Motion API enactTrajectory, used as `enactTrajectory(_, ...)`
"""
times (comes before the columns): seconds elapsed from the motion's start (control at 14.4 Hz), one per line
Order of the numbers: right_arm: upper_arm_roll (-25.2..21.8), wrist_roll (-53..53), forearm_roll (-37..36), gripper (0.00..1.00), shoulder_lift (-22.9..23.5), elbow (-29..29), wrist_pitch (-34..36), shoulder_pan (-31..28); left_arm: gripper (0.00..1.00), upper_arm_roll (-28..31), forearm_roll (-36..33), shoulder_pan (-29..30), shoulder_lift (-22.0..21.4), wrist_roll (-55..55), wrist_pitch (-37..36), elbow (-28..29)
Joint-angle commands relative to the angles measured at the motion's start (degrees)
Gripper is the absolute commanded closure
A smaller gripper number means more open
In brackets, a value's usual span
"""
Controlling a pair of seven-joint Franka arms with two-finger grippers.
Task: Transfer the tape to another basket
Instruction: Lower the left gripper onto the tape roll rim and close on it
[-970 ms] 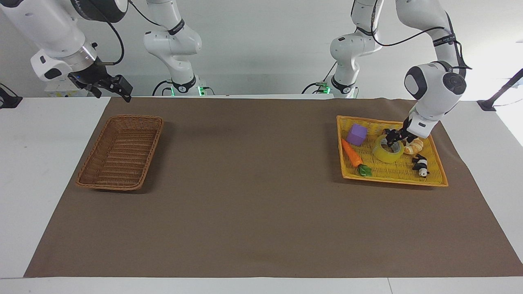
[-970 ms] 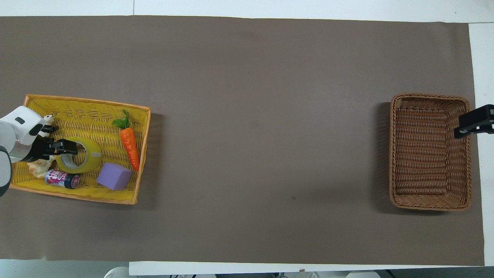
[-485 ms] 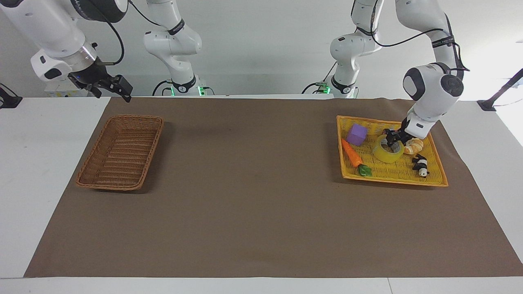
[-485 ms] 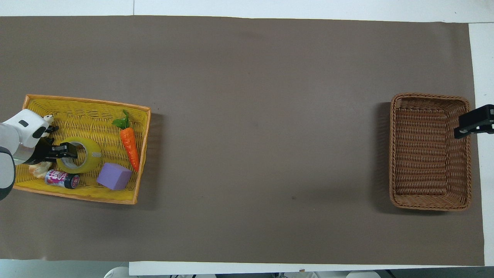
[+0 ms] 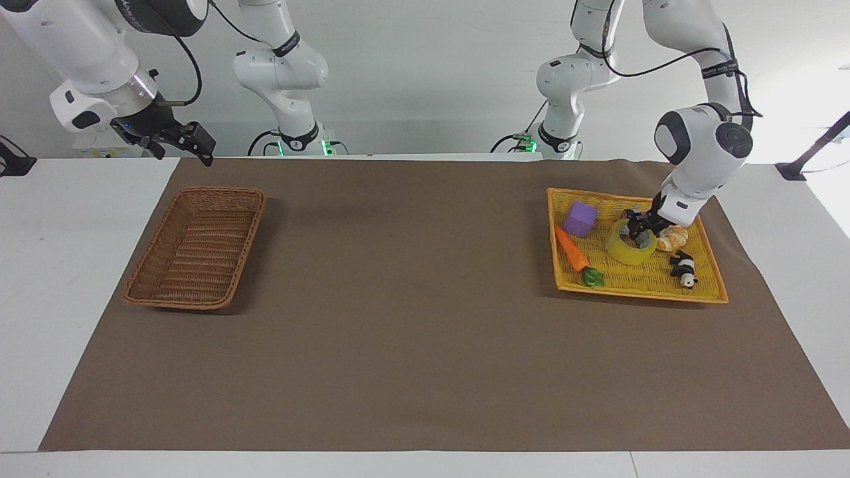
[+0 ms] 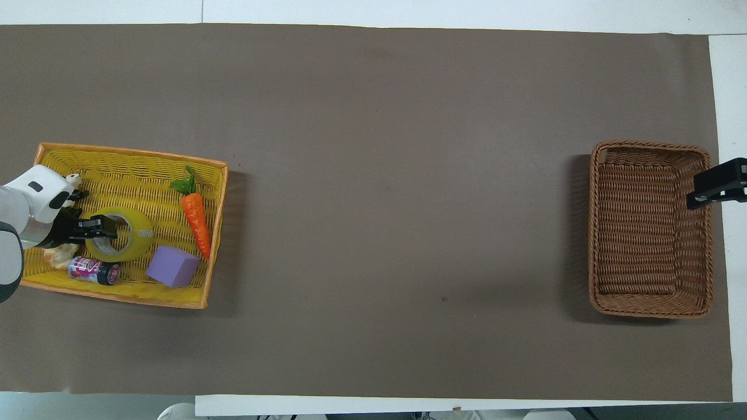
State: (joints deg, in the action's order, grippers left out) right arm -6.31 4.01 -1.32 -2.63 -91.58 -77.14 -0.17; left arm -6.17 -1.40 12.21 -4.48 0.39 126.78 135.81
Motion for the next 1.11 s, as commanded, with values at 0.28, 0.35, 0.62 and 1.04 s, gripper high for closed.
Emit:
enactTrajectory(0.28,0.07,-1.11,0.09,0.0,-1.41,-1.76,-1.17,-0.09,0.35,0.01,-0.01,0.98,0.09,1.63,2.94,2.0)
enactTrajectory(0.35,0.07,-1.11,0.01,0.0,-1.41,-1.76,-1.17,-0.09,0.35,0.01,-0.01,0.98,0.0,1.63,3.21,2.53)
enactTrajectory(0.62,0.07,-1.11,0.01,0.0,-1.41,-1.76,-1.17,-0.09,0.35,0.01,-0.01,1.07,0.09,1.63,4.7,3.85)
enactTrajectory(1.04,0.07,-1.11,0.01,0.0,-1.41,-1.76,-1.17,-0.09,0.35,0.01,-0.01,1.77,0.35,2.25,5.32,4.02)
